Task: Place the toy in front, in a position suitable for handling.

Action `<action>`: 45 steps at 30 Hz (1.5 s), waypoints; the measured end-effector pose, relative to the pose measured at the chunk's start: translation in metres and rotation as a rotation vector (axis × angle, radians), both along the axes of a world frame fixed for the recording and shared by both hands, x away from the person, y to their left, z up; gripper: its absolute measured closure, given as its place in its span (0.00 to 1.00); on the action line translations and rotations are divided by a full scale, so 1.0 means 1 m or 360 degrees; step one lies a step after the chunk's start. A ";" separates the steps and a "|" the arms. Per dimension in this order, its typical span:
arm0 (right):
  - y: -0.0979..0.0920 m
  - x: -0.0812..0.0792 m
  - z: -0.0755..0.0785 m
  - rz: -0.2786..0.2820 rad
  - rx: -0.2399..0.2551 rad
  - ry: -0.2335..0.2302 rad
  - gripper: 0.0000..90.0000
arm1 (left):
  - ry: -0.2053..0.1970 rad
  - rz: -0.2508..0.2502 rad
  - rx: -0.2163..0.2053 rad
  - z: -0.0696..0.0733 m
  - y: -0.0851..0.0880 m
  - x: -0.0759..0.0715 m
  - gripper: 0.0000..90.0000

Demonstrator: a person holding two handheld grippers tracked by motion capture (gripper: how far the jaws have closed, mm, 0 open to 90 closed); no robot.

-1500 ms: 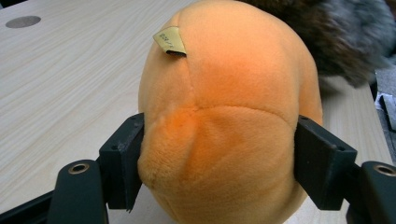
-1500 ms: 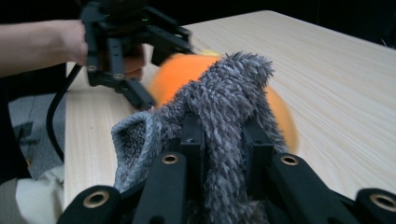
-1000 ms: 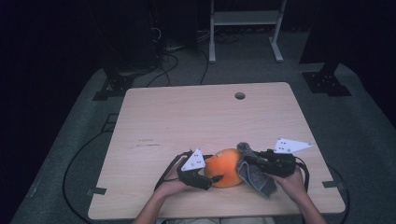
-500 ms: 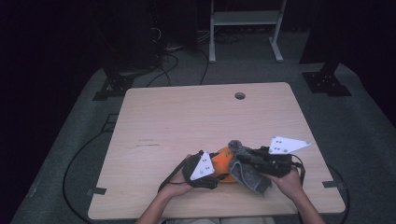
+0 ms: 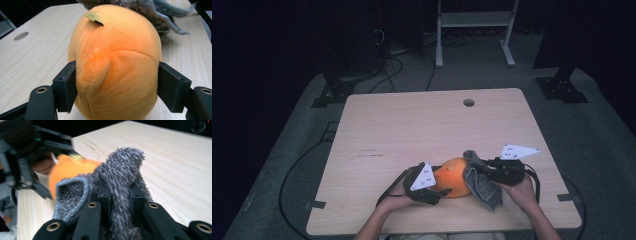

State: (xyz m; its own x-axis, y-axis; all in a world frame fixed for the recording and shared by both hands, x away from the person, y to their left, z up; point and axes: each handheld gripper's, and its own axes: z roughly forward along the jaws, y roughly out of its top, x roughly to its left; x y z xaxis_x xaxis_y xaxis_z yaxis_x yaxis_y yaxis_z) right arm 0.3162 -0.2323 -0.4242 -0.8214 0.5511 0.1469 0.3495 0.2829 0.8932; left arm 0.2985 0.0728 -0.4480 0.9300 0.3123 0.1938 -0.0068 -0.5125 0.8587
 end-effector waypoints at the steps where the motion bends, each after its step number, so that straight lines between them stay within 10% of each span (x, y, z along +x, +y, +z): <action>1: -0.003 0.004 -0.004 -0.0021 -0.0016 0.0025 0.84 | 0.0014 -0.0001 -0.0001 0.000 0.001 0.001 0.29; 8: -0.014 0.015 -0.022 -0.0096 -0.0080 0.0154 0.84 | 0.0077 -0.0005 -0.0036 -0.004 0.009 0.005 0.23; 14: -0.010 0.009 -0.004 -0.0019 0.0173 0.0083 0.84 | 0.0086 0.0005 -0.0057 -0.008 0.008 0.005 0.18; 22: -0.014 0.016 -0.014 -0.0158 -0.0041 0.0170 0.84 | 0.0050 0.0035 -0.0088 -0.003 0.003 0.002 0.28; 29: -0.006 -0.005 0.034 -0.0024 0.0172 -0.0026 0.84 | -0.0002 0.0086 -0.0168 0.015 -0.001 0.001 0.32; 34: 0.032 -0.022 0.056 0.0165 0.0128 -0.0125 0.84 | -0.0031 0.0036 -0.0133 0.023 -0.006 -0.005 0.33; 40: 0.051 -0.019 0.040 0.0123 -0.0132 -0.0098 0.85 | 0.0057 -0.0005 -0.0087 0.010 -0.004 -0.001 0.24; 45: 0.040 -0.012 0.024 0.0123 -0.0028 -0.0010 0.85 | 0.0185 -0.0004 -0.0151 0.005 0.003 0.009 0.08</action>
State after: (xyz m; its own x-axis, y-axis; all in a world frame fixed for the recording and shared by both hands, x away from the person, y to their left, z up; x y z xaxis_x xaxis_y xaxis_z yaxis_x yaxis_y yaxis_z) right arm 0.3038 -0.1928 -0.3998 -0.8625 0.4884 0.1325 0.3206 0.3248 0.8898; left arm 0.3075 0.0756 -0.4425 0.9453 0.3216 0.0546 0.0941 -0.4293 0.8982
